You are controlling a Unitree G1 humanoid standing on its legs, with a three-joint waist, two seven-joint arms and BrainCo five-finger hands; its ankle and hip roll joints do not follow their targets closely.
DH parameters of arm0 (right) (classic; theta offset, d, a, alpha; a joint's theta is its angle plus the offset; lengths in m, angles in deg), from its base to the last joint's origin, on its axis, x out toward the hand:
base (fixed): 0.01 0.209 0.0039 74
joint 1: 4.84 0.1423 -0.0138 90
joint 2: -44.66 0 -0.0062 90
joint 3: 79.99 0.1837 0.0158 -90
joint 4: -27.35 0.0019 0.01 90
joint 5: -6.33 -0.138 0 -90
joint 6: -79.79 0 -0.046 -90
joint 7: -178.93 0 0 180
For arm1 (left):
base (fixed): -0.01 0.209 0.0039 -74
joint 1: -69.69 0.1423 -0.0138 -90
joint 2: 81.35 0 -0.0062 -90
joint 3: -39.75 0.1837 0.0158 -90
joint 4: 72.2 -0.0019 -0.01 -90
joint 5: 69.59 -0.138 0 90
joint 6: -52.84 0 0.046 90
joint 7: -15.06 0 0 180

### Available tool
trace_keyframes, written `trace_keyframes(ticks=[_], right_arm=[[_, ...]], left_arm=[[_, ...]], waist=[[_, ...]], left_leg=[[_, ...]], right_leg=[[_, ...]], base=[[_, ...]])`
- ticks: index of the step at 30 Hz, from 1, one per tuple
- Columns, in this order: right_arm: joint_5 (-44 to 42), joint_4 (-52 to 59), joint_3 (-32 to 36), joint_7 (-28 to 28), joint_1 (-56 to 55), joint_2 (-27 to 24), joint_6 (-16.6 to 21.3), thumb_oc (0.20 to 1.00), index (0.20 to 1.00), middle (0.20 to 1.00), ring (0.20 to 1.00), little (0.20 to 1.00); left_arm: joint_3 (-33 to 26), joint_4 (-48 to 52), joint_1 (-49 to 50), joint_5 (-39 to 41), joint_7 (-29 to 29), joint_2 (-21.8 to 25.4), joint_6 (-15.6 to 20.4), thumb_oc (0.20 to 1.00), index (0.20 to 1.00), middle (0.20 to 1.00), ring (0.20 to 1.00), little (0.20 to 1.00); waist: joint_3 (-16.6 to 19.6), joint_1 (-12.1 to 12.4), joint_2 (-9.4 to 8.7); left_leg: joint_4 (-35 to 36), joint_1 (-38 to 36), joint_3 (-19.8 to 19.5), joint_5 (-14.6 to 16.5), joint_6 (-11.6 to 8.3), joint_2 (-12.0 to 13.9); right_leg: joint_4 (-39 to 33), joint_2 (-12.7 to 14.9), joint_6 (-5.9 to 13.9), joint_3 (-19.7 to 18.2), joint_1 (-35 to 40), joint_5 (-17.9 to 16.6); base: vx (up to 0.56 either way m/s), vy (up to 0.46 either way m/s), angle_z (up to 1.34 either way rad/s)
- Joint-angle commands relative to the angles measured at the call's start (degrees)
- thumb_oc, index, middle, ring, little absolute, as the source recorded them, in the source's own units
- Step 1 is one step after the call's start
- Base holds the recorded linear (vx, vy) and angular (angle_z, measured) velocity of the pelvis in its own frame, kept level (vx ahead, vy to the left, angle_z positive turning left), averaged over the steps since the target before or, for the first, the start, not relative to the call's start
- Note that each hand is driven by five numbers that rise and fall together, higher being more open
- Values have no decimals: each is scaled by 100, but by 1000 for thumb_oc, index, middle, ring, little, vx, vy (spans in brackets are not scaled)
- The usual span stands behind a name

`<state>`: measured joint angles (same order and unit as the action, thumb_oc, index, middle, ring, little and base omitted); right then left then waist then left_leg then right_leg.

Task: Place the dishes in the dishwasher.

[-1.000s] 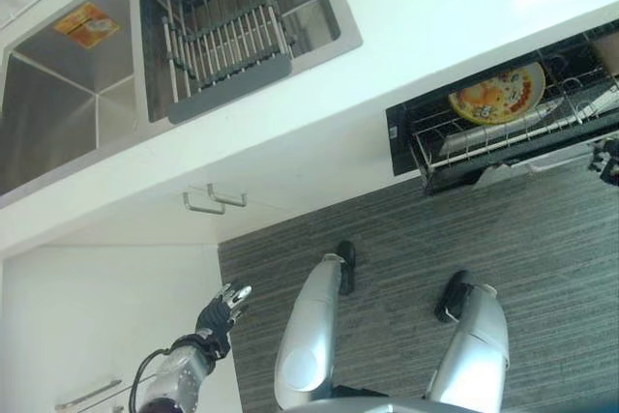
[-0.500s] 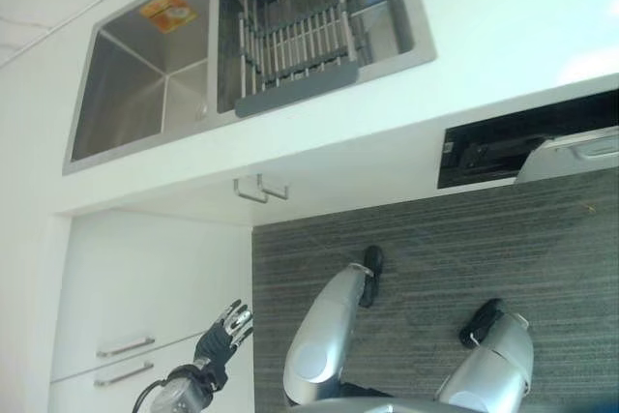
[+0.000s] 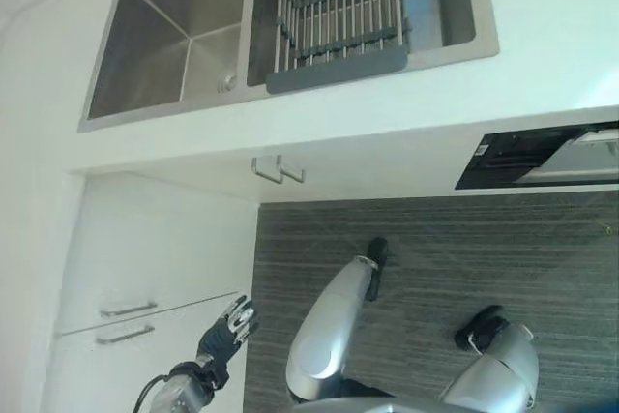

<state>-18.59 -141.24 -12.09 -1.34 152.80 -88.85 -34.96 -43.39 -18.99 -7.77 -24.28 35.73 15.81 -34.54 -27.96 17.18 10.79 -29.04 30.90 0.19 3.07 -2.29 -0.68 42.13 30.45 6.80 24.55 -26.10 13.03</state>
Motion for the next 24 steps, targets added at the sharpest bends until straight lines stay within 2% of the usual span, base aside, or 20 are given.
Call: trace_keyframes(ticks=[1,3,10,12,14,16,18,24], right_arm=[[-261,887,-396,-118,1789,200,880,200,200,200,200,200],[-380,877,-371,-181,1741,162,804,200,200,200,200,200],[-482,957,-241,-299,1490,181,1086,200,200,200,200,200],[-519,1232,68,-285,968,189,1336,200,200,200,200,200],[-696,1695,408,-320,366,257,1358,200,200,200,200,200],[-734,2094,627,-307,-124,287,1455,200,200,200,200,200],[-898,2986,1144,-239,-1093,346,1542,200,200,200,200,200],[-829,4538,2182,7,-2815,927,1767,200,200,200,200,200]], left_arm=[[-87,97,92,-91,-56,592,72,1000,1000,1000,1000,1000],[-120,154,79,-98,-86,655,54,1000,1000,1000,1000,1000],[-94,114,-17,-83,-119,738,170,1000,1000,1000,1000,1000],[-146,122,-101,-57,-228,814,195,1000,1000,1000,1000,1000],[-223,146,-139,-99,-376,851,224,1000,1000,1000,1000,1000],[-211,98,-143,-113,-430,822,374,1000,1000,1000,1000,1000],[-333,213,-211,-10,-607,833,444,1000,1000,1000,1000,1000],[-572,338,-410,12,-858,777,547,1000,1000,1000,1000,1000]], waist=[[153,616,-197],[154,632,-259],[144,565,-402],[127,483,-547],[104,401,-683],[79,281,-734],[53,97,-854],[71,-236,-1058]], left_leg=[[-129,12,147,455,-167,286],[-100,17,128,436,-144,305],[-20,-4,122,386,-140,398],[44,-66,140,367,-134,490],[161,-170,147,327,-125,595],[287,-283,161,264,-120,672],[478,-408,191,160,-136,777],[749,-601,242,12,-200,970]], right_leg=[[-380,58,145,-228,188,-304],[-467,11,149,-195,233,-349],[-718,-157,174,-136,318,-469],[-921,-262,189,-83,439,-577],[-1121,-374,209,-83,572,-635],[-1249,-482,208,-135,650,-668],[-1523,-658,225,-192,779,-758],[-1899,-1025,202,-290,985,-750]], base=[[-14,-52,0],[-22,-73,1],[-46,-63,-3],[-71,-170,-5],[-82,-157,-10],[-67,-95,-30],[-105,-166,-22],[-122,-167,-15]])
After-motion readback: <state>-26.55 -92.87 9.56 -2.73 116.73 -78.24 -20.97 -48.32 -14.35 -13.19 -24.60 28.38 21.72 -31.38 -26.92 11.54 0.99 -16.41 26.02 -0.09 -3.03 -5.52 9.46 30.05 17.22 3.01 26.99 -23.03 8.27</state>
